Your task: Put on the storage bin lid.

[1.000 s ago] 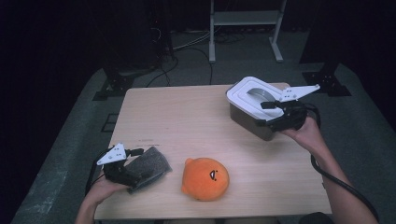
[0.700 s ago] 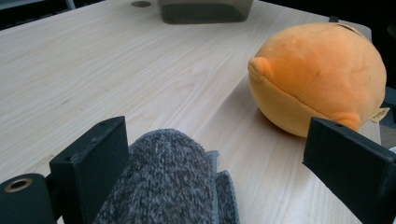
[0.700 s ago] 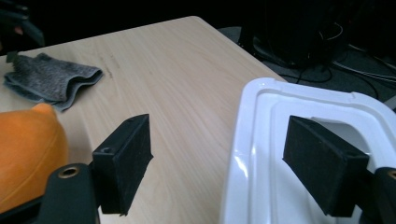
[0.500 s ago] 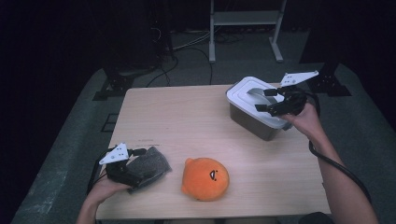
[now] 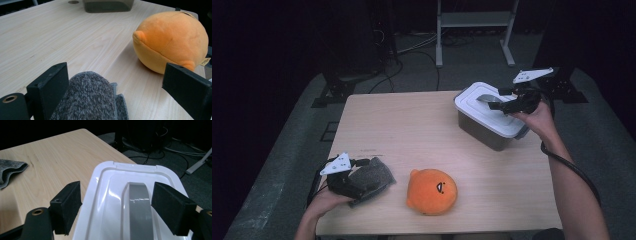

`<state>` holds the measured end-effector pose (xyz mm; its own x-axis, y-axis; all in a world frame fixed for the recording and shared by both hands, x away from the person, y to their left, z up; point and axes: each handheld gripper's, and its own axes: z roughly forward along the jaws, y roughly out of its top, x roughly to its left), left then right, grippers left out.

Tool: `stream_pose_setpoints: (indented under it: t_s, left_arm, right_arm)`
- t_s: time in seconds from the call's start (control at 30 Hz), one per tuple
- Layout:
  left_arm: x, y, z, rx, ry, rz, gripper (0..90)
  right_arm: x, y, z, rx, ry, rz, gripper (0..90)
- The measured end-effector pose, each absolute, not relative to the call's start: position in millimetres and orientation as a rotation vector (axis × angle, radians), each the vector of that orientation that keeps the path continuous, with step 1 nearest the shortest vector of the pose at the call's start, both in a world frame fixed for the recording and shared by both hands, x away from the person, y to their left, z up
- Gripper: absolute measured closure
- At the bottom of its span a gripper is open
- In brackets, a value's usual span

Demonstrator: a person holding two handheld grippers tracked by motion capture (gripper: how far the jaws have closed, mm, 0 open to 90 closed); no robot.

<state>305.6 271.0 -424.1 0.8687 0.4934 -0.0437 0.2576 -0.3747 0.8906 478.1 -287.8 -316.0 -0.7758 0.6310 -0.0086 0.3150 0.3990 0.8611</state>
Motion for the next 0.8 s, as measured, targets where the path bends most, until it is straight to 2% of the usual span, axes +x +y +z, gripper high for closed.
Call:
stream_pose_setpoints:
  t_s: [0.17,0.47,0.63,0.7,0.8]
  left_arm:
    - [306,273,-424,1.973,0.555,0.281,6.1]
    - [304,276,-424,1.972,0.562,0.287,6.1]
    - [304,278,-423,1.966,0.562,0.292,6.1]
    - [304,278,-423,1.966,0.561,0.293,6.2]
    - [305,279,-423,1.963,0.56,0.29,6.2]
  right_arm:
    - [487,-289,-323,0.853,2.343,1.286,24.2]
    - [500,-289,-336,0.889,2.36,1.24,32.6]
    - [504,-286,-340,0.873,2.374,1.209,44.3]
    - [506,-285,-342,0.871,2.39,1.205,53.4]
    - [507,-285,-344,0.859,2.386,1.197,61.3]
